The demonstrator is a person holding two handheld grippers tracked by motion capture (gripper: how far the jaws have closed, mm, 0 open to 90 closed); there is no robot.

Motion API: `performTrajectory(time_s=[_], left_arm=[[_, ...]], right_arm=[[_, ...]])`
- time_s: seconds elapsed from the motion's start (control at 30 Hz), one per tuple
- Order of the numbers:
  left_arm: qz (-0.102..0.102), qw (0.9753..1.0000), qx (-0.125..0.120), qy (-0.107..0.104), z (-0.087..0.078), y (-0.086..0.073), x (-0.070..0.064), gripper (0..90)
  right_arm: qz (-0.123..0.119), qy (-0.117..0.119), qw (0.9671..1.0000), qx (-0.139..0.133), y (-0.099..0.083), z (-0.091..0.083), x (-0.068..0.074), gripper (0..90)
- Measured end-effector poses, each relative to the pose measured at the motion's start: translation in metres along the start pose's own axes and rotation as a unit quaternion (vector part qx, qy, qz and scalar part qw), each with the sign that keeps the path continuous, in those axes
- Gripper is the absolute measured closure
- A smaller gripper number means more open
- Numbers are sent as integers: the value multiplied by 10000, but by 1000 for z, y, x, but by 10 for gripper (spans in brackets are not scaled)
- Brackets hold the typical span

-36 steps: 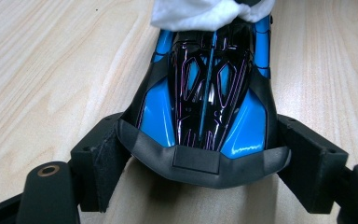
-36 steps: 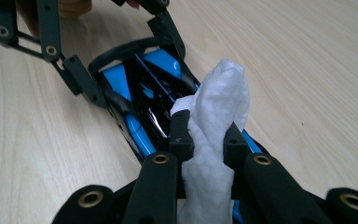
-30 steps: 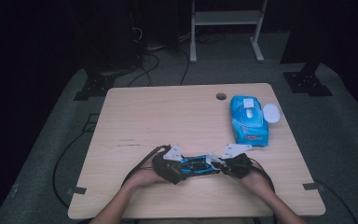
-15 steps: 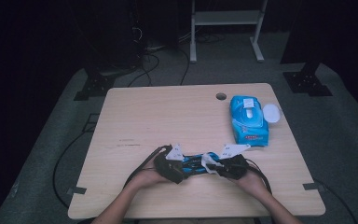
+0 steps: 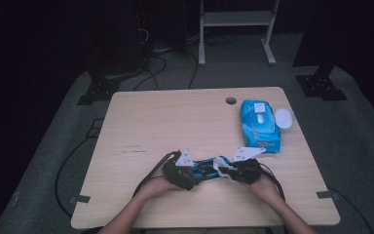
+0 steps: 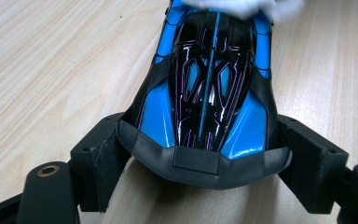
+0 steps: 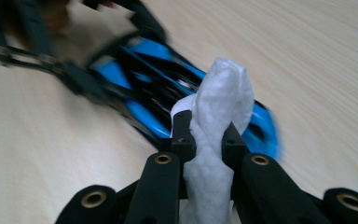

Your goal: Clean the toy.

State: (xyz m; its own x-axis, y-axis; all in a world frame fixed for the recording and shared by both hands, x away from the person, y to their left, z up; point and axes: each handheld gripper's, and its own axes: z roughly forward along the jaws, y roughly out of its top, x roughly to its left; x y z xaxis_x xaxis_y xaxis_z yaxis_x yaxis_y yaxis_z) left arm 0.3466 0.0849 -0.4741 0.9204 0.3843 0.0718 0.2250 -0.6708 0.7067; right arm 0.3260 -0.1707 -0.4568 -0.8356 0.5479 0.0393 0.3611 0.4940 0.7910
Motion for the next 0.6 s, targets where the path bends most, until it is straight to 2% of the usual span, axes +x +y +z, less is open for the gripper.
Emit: performTrajectory(time_s=[0.03, 0.1, 0.2, 0.27, 0.37, 0.4, 0.43, 0.5, 0.57, 0.6], left_arm=[[-10, 10000, -1, 14, 0, 0, 0, 222], [-40, 10000, -18, 23, -1, -1, 1, 223], [-51, 10000, -40, 32, 0, -2, 1, 224], [-53, 10000, -64, 41, 0, -1, 1, 224], [-76, 9999, -74, 42, 1, -1, 0, 224], [-73, 9999, -65, 45, 1, -1, 0, 224], [-72, 9999, -68, 45, 1, -1, 0, 224], [-42, 10000, -53, 41, 0, -1, 0, 225], [-30, 10000, -55, 27, 0, -1, 0, 225], [-38, 10000, -66, 18, 0, -2, 1, 226]], right_arm=[[-45, 90, 9999, 10, 3, 4, 4, 808], [-279, 12, 9996, 80, 7, 8, 10, 808], [-209, -117, 9997, 84, 7, 7, 6, 809], [-182, -120, 9997, 80, 7, 6, 7, 809], [-264, 80, 9996, 15, 12, 13, 16, 809], [-264, 80, 9996, 15, 12, 13, 16, 809], [-334, 233, 9992, -9, 19, 21, 24, 810], [-394, 355, 9986, -70, 26, 29, 31, 809], [-534, 347, 9980, -54, 31, 36, 35, 809], [-531, 345, 9980, -40, 31, 38, 36, 810]])
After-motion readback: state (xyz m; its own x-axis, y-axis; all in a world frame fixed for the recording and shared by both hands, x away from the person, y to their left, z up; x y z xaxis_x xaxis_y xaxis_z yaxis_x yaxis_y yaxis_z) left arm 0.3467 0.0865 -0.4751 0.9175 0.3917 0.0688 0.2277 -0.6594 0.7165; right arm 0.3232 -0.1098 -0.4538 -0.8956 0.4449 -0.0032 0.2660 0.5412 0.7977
